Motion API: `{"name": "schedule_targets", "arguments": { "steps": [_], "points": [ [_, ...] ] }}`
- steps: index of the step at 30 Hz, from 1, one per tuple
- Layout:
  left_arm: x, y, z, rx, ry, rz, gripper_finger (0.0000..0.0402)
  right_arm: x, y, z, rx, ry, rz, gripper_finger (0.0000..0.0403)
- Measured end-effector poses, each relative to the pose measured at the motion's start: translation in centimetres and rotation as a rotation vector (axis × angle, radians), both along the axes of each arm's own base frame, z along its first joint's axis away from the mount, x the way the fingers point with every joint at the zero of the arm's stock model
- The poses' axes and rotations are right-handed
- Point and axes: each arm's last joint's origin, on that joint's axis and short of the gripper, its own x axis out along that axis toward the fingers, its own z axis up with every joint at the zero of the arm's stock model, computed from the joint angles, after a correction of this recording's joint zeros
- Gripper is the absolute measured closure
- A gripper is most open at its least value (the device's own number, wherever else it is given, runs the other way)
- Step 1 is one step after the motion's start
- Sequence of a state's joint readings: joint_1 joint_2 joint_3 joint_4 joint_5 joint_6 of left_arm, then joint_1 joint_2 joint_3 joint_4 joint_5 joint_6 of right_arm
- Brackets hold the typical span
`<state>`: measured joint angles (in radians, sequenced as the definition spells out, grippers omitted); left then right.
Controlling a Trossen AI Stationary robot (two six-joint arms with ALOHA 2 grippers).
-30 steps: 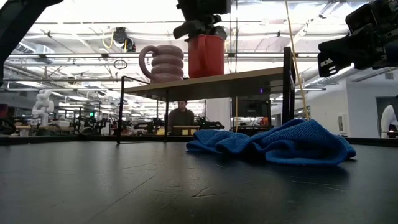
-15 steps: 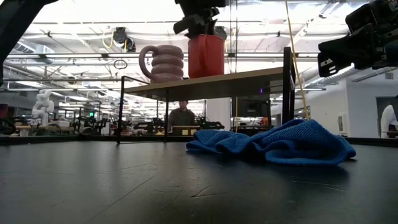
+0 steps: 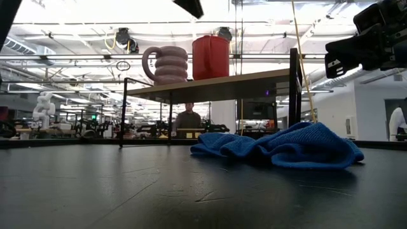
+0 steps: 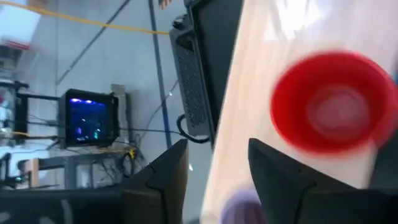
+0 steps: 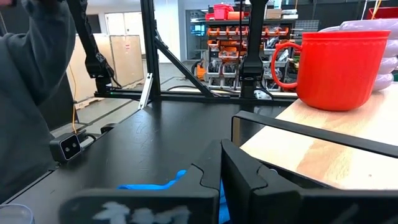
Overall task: Stack small to large cups/mugs on shelf
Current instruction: Put the transparent mug on the shelf
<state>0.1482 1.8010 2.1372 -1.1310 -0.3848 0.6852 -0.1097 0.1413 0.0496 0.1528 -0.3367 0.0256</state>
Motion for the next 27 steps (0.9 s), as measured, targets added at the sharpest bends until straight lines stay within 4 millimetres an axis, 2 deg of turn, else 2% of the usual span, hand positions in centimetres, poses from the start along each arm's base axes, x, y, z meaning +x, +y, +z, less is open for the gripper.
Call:
{"name": "schedule_targets", "arguments": {
  "steps": [3, 8, 15, 18, 22, 27],
  "points": [
    [-2.4, -0.4, 1.5, -0.054, -0.023, -0.002, 0.0275, 0.0, 0.0, 0.0, 0.0, 0.0, 0.0, 0.0403],
    [-6.5, -1.1, 3.7, -0.139, -0.052, 0.018, 0.0385, 0.0, 0.0, 0.0, 0.0, 0.0, 0.0, 0.0403],
    [-11.9, -2.1, 7.1, -0.224, -0.243, 0.069, 0.0398, 0.0, 0.0, 0.0, 0.0, 0.0, 0.001, 0.0403],
    [-13.8, -2.5, 7.9, -0.234, -0.338, 0.059, 0.0399, 0.0, 0.0, 0.0, -0.001, 0.0, 0.001, 0.0403],
    [-15.3, -2.6, 6.7, -0.227, -0.411, 0.063, 0.04, 0.0, 0.0, 0.0, -0.002, -0.002, 0.002, 0.0403],
    [-17.3, -2.0, 2.6, -0.253, -0.459, 0.1, 0.04, 0.0, 0.0, 0.1, -0.001, -0.006, 0.005, 0.0403]
  ]
}}
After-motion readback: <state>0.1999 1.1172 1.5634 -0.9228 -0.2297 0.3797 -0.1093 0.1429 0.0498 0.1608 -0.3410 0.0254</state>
